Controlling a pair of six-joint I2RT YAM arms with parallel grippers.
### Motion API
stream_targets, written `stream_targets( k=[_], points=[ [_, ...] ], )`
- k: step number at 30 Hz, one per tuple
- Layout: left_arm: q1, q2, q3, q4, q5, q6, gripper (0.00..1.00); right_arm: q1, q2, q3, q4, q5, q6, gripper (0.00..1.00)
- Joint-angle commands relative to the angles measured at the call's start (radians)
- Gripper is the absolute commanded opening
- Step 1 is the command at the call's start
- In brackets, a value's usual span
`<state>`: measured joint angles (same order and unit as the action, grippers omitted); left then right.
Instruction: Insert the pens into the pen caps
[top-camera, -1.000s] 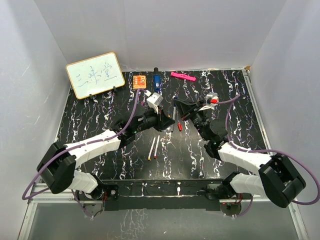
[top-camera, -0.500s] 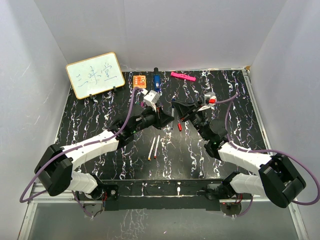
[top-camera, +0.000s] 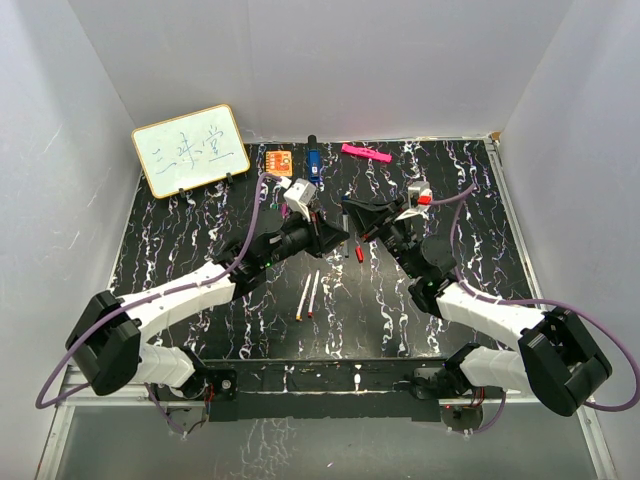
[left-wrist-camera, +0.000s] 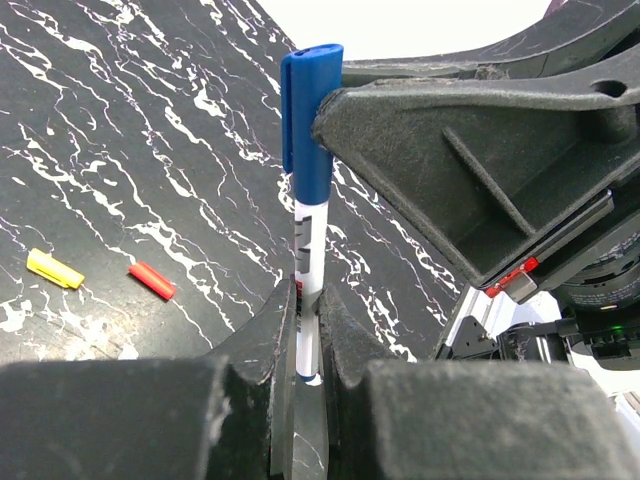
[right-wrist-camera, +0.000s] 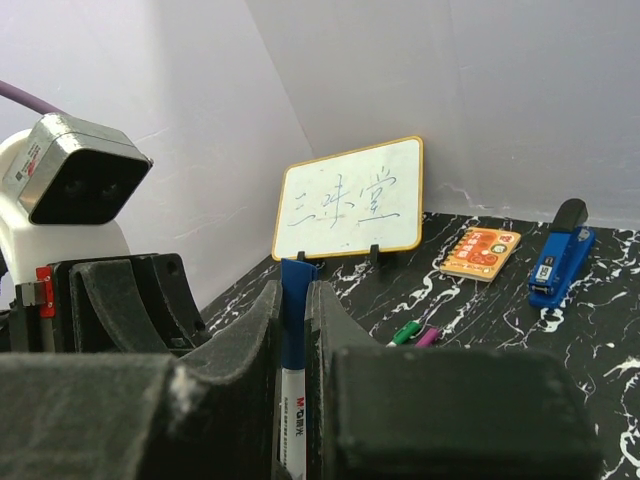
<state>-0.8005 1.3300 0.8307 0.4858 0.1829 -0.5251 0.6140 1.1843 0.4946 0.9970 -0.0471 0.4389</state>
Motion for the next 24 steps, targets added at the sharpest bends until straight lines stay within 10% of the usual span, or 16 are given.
stream_targets(
  k=[1,24],
  points=[
    [0.013,-0.097,0.054,0.183,-0.046,-0.014,0.0,0.008,0.017,0.003,-0.105,-0.087,-0.026,0.0],
    [0.128,-0.106,0.08,0.258,-0.007,-0.052,0.0,0.043,0.062,-0.011,-0.226,-0.153,-0.071,0.0]
  ],
)
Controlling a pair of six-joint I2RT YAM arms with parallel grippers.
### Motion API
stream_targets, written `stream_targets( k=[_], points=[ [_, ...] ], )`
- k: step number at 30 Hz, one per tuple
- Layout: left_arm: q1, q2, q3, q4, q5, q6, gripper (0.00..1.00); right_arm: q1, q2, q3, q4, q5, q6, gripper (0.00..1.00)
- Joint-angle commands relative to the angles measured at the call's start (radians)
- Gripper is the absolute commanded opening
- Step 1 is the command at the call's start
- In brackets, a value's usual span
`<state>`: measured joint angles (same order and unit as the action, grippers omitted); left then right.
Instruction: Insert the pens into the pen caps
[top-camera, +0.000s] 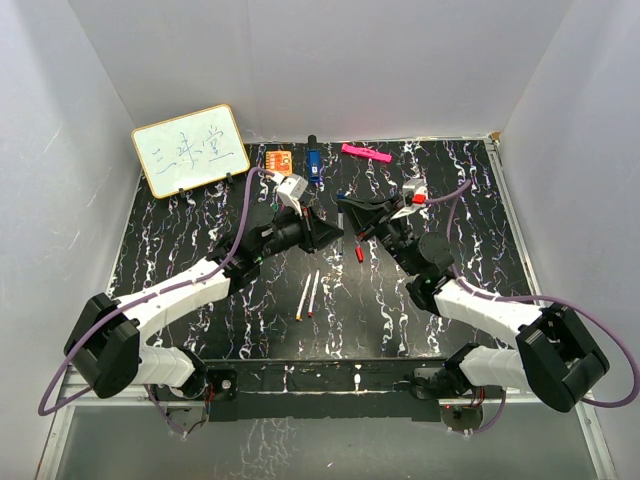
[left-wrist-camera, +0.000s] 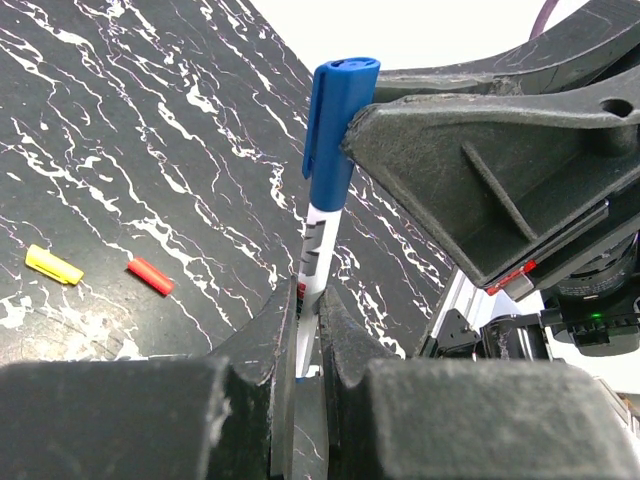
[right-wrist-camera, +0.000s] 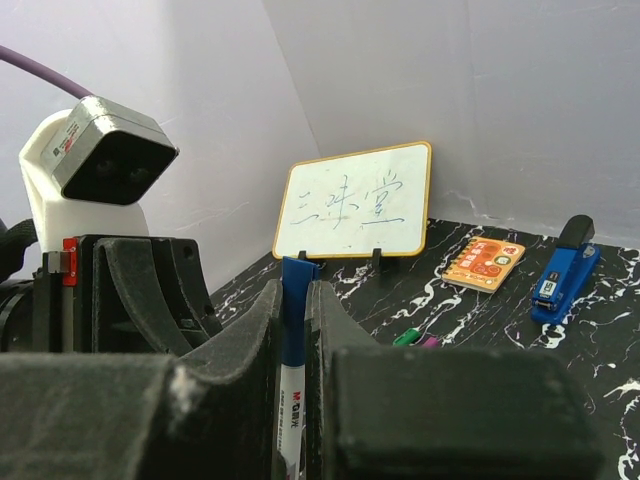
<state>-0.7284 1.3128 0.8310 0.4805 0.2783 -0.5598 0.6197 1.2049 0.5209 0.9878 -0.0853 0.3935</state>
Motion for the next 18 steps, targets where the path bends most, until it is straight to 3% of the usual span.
stream_targets(
  k=[1,18],
  points=[
    [0.057,-0.086,0.082,0.267,-0.101,-0.018,0.0,0.041,0.047,-0.035,-0.222,-0.116,-0.027,0.0],
    [0.088,-0.103,0.075,0.304,-0.116,-0.013,0.0,0.09,0.067,-0.044,-0.261,-0.082,-0.061,0.0]
  ],
)
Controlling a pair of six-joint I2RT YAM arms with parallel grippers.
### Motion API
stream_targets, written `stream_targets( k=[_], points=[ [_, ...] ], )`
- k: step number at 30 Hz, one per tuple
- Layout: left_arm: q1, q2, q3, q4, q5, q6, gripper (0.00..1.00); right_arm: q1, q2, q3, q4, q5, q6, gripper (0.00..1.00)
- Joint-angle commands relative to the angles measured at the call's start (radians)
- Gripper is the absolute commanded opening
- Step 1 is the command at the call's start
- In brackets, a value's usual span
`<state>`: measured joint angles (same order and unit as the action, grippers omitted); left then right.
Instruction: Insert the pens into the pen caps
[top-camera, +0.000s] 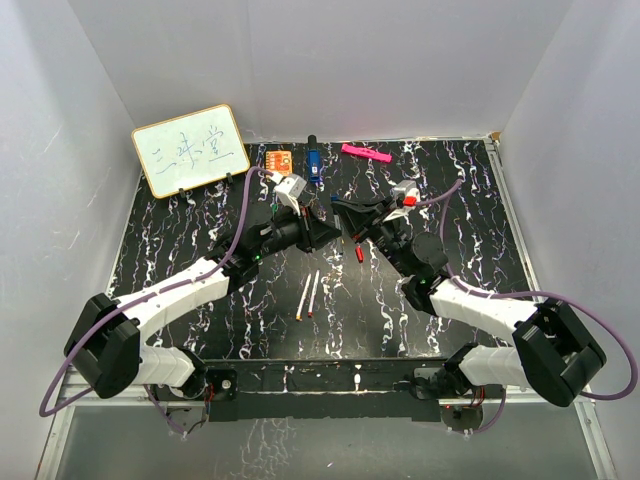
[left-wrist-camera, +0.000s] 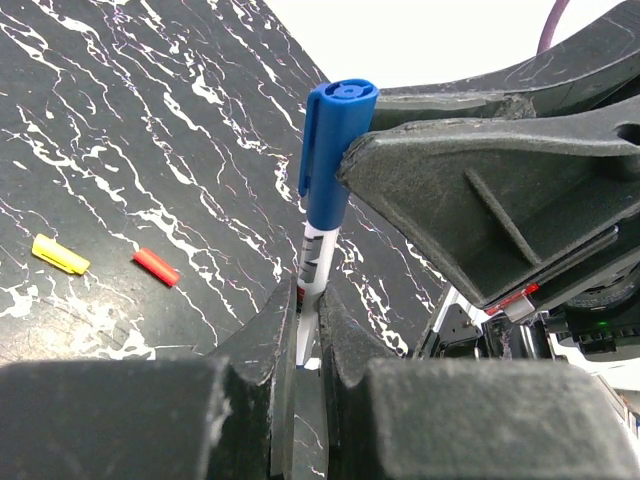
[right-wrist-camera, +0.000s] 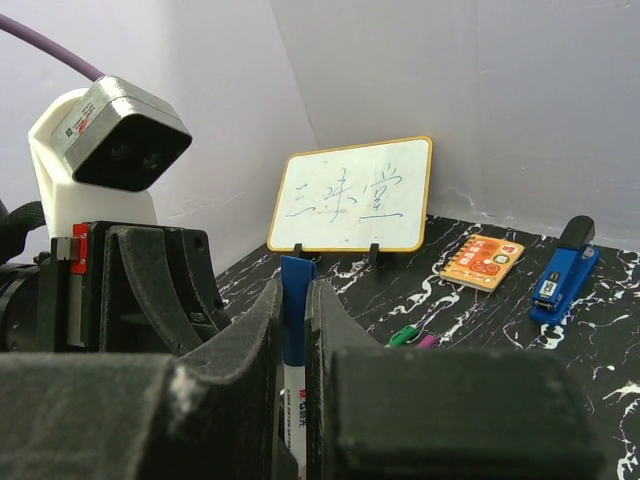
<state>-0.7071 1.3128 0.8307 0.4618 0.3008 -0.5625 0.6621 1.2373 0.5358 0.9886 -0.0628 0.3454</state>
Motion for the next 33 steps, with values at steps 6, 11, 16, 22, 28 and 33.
stream_targets(
  k=[6,11,16,22,28,33],
  points=[
    [0.071,-0.102,0.082,0.268,-0.122,-0.007,0.0,0.051,0.024,-0.047,-0.26,-0.052,-0.01,0.0],
    [0.07,-0.083,0.061,0.13,-0.106,-0.002,0.0,0.051,0.024,0.034,-0.252,0.023,-0.034,0.08],
    [0.07,-0.036,0.051,-0.074,-0.103,0.015,0.0,0.05,0.015,0.126,-0.2,0.123,-0.087,0.33],
    [0.07,0.035,0.049,-0.277,-0.19,0.084,0.0,0.051,-0.035,0.165,-0.136,0.231,-0.124,0.45],
    [0.084,0.12,0.11,-0.383,-0.341,0.176,0.0,0.051,-0.098,0.127,-0.184,0.412,-0.118,0.51],
    [0.124,0.269,0.218,-0.441,-0.378,0.226,0.0,0.05,-0.116,0.11,-0.282,0.468,-0.093,0.51]
  ],
)
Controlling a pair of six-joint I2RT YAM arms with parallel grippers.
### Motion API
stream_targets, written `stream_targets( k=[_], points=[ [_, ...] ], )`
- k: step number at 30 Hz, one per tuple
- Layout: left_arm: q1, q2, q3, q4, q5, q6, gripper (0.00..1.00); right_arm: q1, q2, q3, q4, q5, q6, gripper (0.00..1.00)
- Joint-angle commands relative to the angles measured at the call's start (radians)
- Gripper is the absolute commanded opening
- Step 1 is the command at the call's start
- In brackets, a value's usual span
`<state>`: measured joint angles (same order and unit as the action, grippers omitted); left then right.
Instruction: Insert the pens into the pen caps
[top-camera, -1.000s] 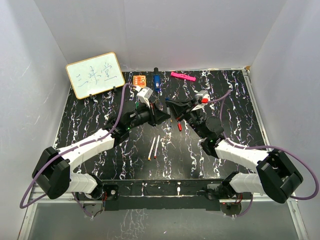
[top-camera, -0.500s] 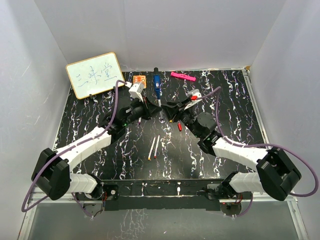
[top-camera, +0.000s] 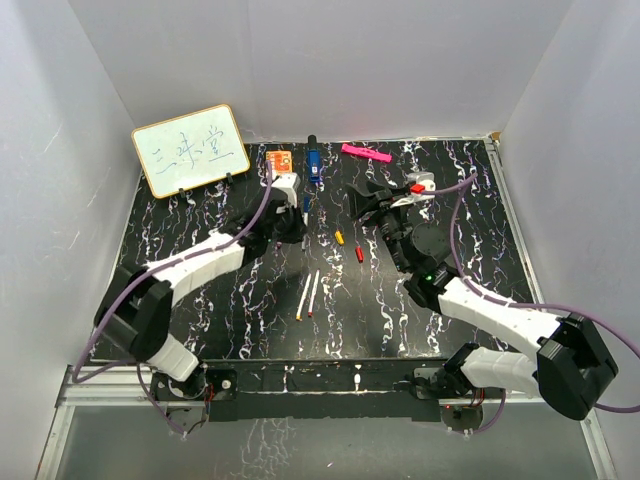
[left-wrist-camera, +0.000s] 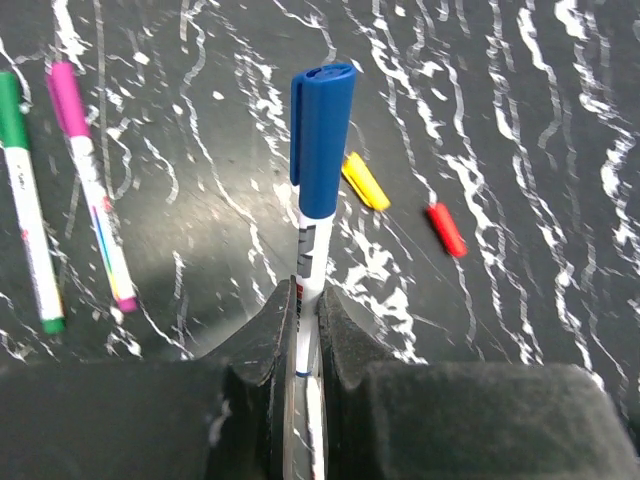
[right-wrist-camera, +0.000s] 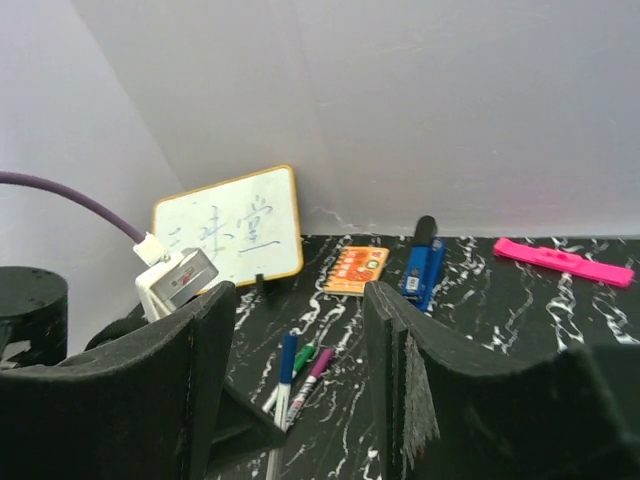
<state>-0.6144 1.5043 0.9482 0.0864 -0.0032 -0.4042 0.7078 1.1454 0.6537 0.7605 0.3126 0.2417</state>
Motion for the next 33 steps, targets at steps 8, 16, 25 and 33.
stream_targets(
  k=[8,16,25,33],
  points=[
    [0.059,0.28,0.27,-0.154,-0.082,0.085,0.0,0.004,-0.031,-0.029,-0.123,0.131,0.031,0.55],
    [0.087,0.409,0.367,-0.221,-0.113,0.065,0.0,0.005,-0.011,-0.026,-0.149,0.144,0.043,0.6],
    [0.109,0.491,0.422,-0.277,-0.136,0.047,0.05,0.005,-0.003,-0.028,-0.154,0.133,0.06,0.6],
    [0.12,0.526,0.435,-0.295,-0.129,0.025,0.22,0.005,0.02,-0.02,-0.153,0.122,0.067,0.6]
  ],
)
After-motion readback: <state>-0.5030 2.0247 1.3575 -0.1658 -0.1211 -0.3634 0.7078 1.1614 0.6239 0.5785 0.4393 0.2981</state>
